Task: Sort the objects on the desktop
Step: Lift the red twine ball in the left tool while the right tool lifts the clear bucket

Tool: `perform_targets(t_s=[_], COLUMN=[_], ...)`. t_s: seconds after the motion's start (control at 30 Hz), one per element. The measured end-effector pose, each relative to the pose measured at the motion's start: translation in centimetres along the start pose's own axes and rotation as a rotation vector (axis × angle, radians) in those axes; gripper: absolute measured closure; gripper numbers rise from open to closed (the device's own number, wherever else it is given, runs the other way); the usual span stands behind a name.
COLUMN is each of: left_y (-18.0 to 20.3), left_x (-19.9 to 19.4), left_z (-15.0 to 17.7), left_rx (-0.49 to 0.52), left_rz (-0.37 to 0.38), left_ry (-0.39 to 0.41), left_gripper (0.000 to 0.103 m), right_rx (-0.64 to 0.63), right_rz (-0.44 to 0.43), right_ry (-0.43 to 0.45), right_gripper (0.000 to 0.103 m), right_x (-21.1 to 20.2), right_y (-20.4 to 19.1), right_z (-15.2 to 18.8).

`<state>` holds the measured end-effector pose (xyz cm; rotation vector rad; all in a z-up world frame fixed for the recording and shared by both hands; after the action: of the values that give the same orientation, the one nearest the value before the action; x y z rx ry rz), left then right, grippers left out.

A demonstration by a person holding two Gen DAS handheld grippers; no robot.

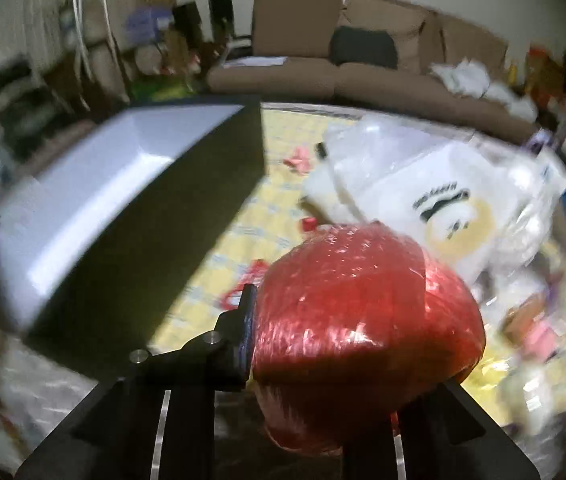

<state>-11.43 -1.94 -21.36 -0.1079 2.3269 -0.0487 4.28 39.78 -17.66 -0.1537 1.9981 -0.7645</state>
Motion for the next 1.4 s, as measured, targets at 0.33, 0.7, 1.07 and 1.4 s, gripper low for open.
perform_targets(t_s=[0.33, 0.7, 1.07, 1.4], left_y=[-1.7, -4.2, -3.7, -2.5], left_x=[-1.8, -1.3, -1.3, -2.8], left_z=[-0.7, -1.4, -0.4, 0.0], left_rx=[-0.042, -0.141, -0.115, -0.034], left_rz=[0.067, 0.107, 0.099, 0.109], left_ry=[-0.033, -0.043, -0.046, 0.002], left_gripper=[0.082, 0.082, 0.082, 0.082], right_rx=[0.522, 0.290, -0.373, -0.467], right_rz=[0.283, 0.324, 0.495, 0.335], right_ry=[0.027, 0.040, 0.360, 0.279], right_gripper=[0.000, 0.011, 0.011, 0.011], right_x=[7.9, 13.2, 2.9, 3.0], right_y=[1.8, 0.3, -8.6, -11.1], right_z=[-8.3, -9.9, -4.0, 3.0])
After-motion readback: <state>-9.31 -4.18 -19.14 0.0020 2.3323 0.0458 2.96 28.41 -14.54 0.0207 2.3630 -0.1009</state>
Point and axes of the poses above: each gripper's, at about its wrist camera, not at the fingertips, and x roughly the way its jaws point, y to its right, z to its underside, the point moved 1 cm from there along x, roughly the way its jaws point, and after that the axes turned 3 degrees about -x, right-handed, at the moved point
